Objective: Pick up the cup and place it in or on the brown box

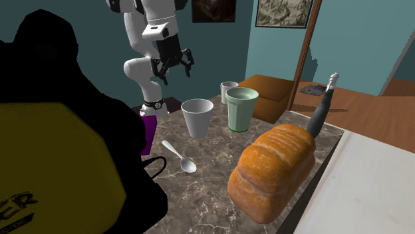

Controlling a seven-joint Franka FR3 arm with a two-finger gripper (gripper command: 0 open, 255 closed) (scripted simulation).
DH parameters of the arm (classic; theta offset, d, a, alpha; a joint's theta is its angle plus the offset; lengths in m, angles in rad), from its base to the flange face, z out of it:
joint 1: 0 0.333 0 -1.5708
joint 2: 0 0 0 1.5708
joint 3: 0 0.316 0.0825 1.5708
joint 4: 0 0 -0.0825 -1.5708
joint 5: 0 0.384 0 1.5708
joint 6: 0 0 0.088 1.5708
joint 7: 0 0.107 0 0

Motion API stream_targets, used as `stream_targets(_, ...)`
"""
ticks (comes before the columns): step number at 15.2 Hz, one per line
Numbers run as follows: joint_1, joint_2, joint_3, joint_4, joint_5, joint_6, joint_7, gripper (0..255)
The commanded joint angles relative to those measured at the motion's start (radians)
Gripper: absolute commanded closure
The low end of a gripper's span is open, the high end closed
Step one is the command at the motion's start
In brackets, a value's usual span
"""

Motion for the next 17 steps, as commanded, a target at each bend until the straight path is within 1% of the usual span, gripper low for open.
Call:
stream_targets(1, -0.002, 0.06, -0.008, 0.021, 0.008, 0.052, -0.001, 0)
stream_targets(9, -0.019, 0.33, -0.051, 0.18, 0.061, 0.199, -0.027, 0)
stream_targets(10, -0.019, 0.33, -0.051, 0.181, 0.061, 0.199, -0.027, 0)
stream_targets(17, -0.012, 0.36, -0.043, 0.111, 0.077, 0.298, -0.037, 0)
